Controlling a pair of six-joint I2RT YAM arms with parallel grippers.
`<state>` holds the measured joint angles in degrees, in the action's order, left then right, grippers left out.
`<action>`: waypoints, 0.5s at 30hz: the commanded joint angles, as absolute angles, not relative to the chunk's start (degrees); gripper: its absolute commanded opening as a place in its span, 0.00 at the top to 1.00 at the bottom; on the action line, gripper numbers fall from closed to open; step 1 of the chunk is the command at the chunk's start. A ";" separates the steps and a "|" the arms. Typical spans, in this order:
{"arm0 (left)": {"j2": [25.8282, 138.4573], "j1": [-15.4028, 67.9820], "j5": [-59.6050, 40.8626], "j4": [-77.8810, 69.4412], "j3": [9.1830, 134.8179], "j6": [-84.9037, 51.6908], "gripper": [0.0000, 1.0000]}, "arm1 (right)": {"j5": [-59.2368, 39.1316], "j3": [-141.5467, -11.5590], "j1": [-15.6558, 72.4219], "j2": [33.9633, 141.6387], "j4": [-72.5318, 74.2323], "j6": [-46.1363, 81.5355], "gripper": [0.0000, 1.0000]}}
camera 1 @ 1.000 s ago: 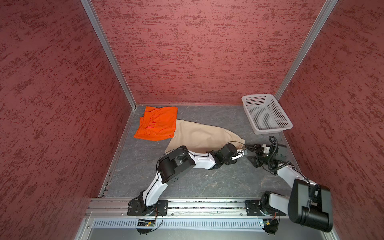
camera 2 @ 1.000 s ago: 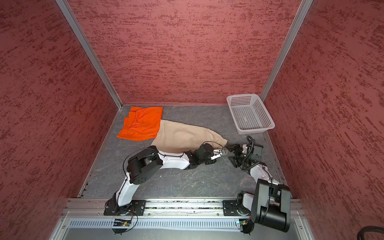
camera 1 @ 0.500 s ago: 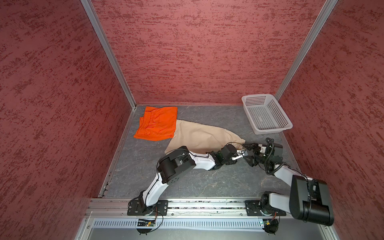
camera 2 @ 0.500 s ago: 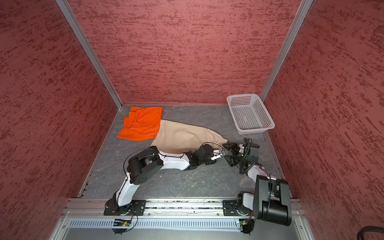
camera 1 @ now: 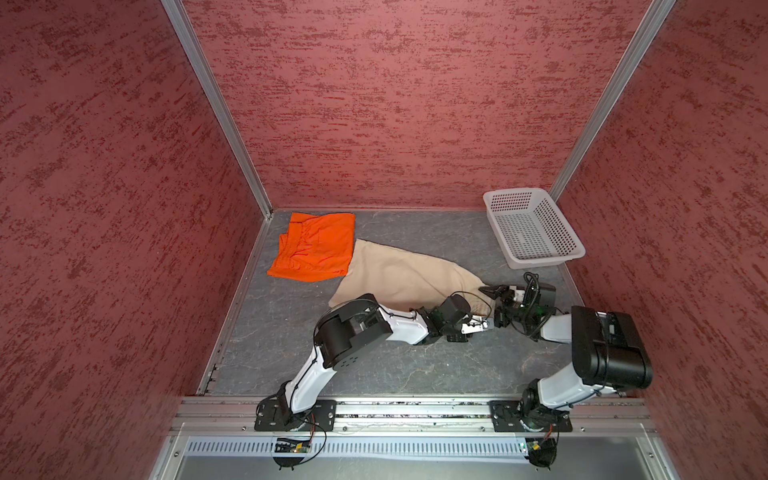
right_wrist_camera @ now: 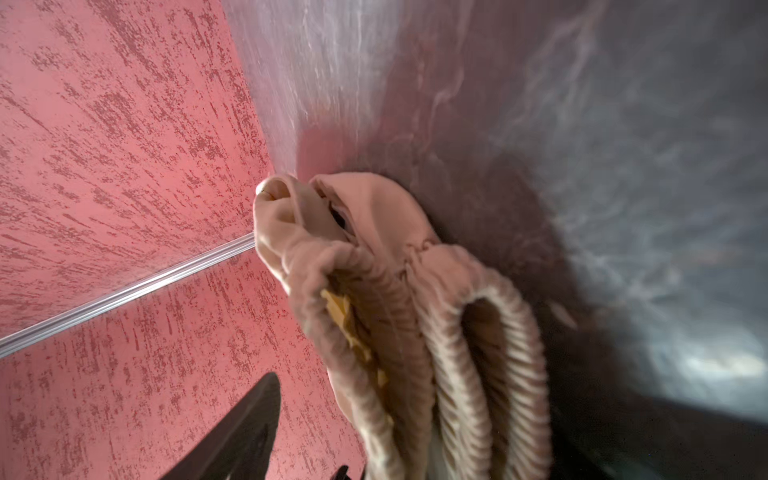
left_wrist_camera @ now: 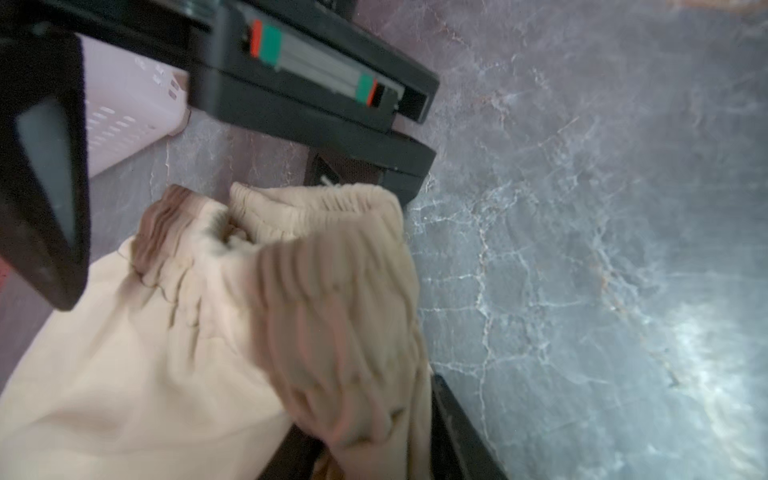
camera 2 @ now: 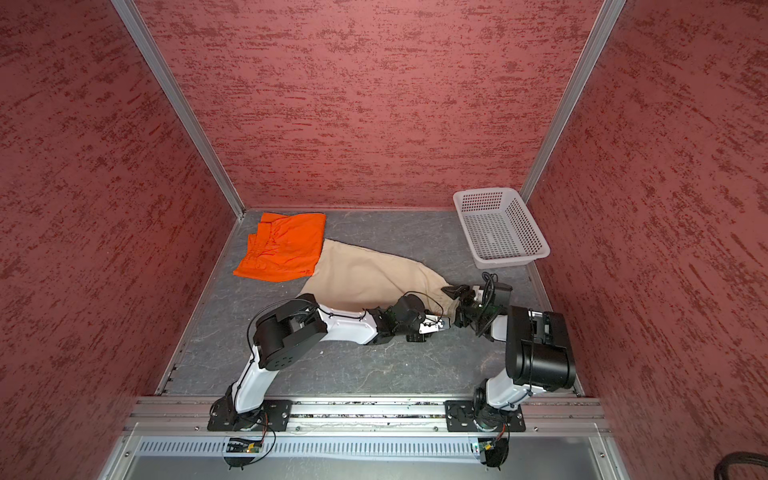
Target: Fold and stack the shorts
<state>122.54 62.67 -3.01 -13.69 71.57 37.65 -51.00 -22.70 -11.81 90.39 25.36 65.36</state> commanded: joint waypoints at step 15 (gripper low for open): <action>121.10 57.78 -15.46 -12.99 76.64 26.47 0.23 | -51.04 -23.73 -11.65 90.88 25.83 63.20 0.24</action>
